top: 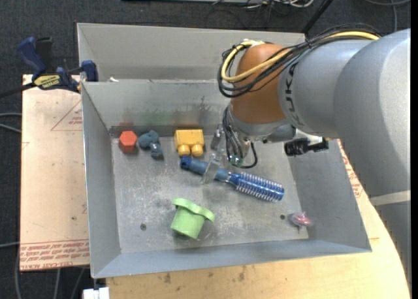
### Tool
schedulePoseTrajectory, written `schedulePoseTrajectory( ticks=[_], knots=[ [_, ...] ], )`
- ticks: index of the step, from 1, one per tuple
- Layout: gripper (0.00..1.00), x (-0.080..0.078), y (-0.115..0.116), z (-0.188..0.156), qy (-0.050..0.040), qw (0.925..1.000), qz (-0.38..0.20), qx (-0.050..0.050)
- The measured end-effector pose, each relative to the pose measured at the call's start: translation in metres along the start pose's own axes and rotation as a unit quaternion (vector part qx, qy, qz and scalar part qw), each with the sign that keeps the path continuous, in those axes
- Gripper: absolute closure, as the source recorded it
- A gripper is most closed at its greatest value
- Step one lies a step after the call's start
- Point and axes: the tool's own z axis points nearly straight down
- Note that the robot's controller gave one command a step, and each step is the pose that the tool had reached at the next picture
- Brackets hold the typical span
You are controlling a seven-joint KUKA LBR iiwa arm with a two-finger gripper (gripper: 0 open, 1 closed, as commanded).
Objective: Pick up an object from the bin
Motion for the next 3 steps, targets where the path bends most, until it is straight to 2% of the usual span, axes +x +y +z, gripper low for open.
schedulePoseTrajectory(
  ticks=[1, 2, 3],
  knots=[
    [0.0, 0.015, -0.01, -0.019, 0.0002, 0.9935, 0.114, 0.0],
    [0.0, 0.035, -0.022, 0.034, 0.0024, 0.9932, 0.116, 0.002],
    [0.0, 0.035, -0.022, 0.034, 0.0021, 0.9932, 0.117, 0.002]
  ],
)
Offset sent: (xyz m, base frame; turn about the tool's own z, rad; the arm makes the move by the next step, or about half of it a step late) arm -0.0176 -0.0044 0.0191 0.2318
